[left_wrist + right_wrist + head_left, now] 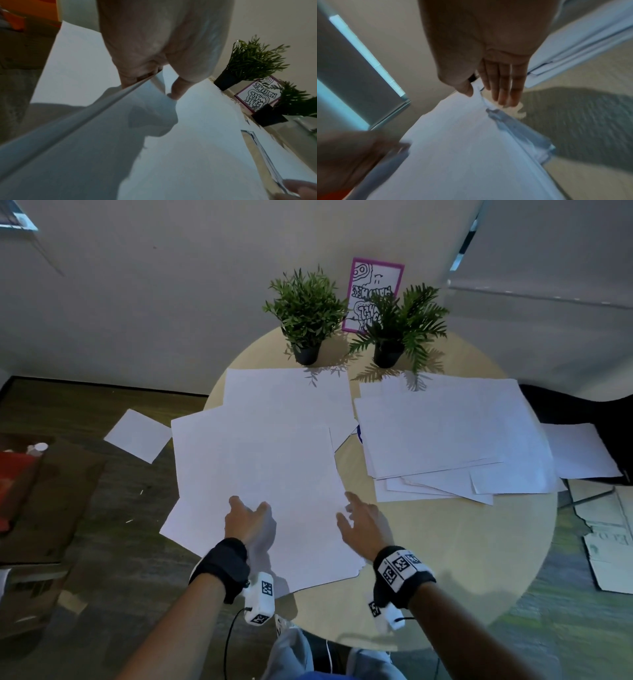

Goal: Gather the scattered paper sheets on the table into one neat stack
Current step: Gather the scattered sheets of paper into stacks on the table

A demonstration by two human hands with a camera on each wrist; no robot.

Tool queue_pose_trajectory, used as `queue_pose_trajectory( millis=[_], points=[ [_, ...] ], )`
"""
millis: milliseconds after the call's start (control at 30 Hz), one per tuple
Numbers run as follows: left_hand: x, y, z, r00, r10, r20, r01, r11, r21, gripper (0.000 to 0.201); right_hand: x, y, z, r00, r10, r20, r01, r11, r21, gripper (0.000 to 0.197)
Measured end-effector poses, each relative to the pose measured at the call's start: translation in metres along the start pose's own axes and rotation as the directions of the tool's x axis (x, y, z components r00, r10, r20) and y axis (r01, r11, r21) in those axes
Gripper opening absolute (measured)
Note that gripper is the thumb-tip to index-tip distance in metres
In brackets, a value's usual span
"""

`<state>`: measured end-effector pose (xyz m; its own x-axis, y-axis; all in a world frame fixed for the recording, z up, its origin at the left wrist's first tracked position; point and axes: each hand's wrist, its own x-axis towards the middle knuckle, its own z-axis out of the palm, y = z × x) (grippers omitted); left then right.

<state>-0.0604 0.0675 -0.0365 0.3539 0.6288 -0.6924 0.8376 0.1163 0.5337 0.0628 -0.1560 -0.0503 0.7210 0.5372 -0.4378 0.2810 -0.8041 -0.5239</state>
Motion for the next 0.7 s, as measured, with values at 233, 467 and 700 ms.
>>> queue_pose_trajectory(
  millis=[233,467,700],
  points=[
    [0.006,-0.006,0.002,0.999,0.040,-0.023,-0.040,0.999,0.026,0.071,0.048,0.010,-0.038,0.923,0.133,-0.360,-0.143,0.990,0.001,0.049],
    [0.009,-0.011,0.002,1.000,0.003,-0.022,-0.003,1.000,0.019,0.066,0.100,0.010,-0.064,0.928,0.160,-0.337,-0.271,0.909,-0.315,0.056],
    [0.011,-0.013,0.001,1.000,0.023,-0.019,-0.022,1.000,0.022,0.061,0.103,0.009,-0.069,0.944,0.133,-0.303,-0.247,0.892,-0.379,0.012]
  ],
)
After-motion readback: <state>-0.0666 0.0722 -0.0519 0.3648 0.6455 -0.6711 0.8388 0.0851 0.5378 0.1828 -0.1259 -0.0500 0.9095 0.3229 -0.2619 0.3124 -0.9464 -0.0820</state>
